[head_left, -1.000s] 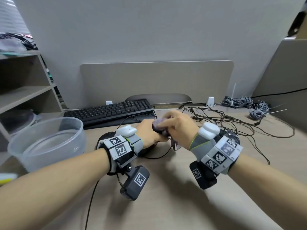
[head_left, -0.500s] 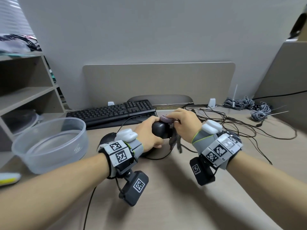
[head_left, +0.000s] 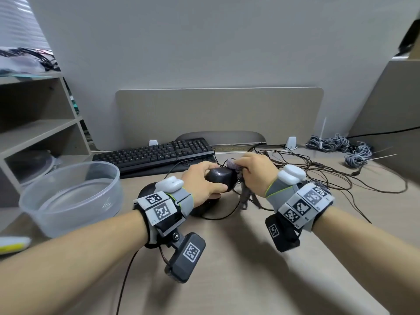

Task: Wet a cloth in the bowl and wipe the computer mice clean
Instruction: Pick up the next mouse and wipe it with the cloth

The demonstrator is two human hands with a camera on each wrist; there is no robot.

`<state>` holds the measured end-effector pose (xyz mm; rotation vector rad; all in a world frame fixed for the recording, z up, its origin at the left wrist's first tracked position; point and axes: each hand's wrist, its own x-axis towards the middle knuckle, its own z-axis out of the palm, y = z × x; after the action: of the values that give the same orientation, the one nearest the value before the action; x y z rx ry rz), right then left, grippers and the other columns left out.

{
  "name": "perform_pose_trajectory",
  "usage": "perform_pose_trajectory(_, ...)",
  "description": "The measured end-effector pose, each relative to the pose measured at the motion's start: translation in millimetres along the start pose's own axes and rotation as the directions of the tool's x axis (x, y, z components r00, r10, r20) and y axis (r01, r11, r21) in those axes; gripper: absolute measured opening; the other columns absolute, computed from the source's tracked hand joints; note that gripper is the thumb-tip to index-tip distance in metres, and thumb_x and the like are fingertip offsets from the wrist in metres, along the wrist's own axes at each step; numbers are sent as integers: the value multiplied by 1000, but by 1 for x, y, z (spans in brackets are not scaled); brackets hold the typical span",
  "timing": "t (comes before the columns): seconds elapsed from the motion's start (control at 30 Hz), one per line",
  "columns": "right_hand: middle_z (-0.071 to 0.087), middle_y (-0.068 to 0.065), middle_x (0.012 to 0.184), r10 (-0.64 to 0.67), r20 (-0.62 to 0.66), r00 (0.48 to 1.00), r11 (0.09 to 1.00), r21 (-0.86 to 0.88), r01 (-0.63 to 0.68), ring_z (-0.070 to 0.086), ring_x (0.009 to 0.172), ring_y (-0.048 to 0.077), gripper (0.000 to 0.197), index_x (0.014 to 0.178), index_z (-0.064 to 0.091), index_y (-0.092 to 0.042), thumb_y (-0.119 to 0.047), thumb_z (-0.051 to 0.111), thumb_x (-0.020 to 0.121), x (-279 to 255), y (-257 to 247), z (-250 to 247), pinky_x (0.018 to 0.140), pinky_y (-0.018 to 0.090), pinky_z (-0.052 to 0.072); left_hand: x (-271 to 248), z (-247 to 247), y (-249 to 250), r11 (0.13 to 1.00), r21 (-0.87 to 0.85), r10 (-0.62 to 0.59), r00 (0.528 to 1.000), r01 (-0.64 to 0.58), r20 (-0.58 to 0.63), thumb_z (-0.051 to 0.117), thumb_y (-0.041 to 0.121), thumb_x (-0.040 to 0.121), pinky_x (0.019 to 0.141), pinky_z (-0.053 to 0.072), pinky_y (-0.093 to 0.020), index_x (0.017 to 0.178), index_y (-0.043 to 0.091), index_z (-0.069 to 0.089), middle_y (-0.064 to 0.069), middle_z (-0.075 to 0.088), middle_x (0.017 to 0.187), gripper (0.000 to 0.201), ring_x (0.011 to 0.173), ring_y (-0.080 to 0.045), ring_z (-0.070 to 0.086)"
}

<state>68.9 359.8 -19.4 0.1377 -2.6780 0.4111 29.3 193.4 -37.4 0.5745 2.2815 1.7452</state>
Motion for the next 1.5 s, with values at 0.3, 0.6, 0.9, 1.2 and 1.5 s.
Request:
perform_pose_trajectory(0.3,65,11,73,-81,-7,997,997,-10,81,62,71,35,14,83,67,-13,-2,59,78,0,-2,2,62,28,40,-5,-5,1,992,123,27,999,-22,-40,85,8,64,72,62,-37,107,28,66,0,72,104,51,94,-20,70)
perform_pose_trajectory(0.6,63,14,106,93,80,992,995,-35,-90,58,100,34,41,116,61,-20,-5,55,78,-2,-7,2,82,34,46,-3,-7,2,999,22,32,998,-31,-56,83,-1,67,71,62,-44,105,27,67,-7,70,106,49,94,-27,70)
perform_pose_trajectory(0.9,57,14,106,77,-22,997,995,64,-75,53,100,33,32,114,60,-14,-6,51,83,-10,-16,6,81,36,40,-2,-5,6,954,-287,-105,994,90,-35,70,2,86,76,60,-52,109,2,63,-16,64,105,25,92,-31,67)
perform_pose_trajectory(1.2,57,13,94,56,-92,994,985,168,-40,55,87,29,23,96,63,-10,0,55,77,-2,-23,3,69,29,31,7,-8,11,922,-373,-134,989,100,-65,67,7,89,73,61,-46,102,-2,59,-23,62,106,18,94,-36,67)
perform_pose_trajectory(1.5,60,9,84,-10,-126,992,951,304,48,50,76,20,10,85,63,-7,-4,64,75,-8,-32,2,65,24,30,9,-2,15,874,-453,-213,976,174,-35,59,5,88,62,60,-41,125,-9,46,-30,53,121,42,97,-35,62)
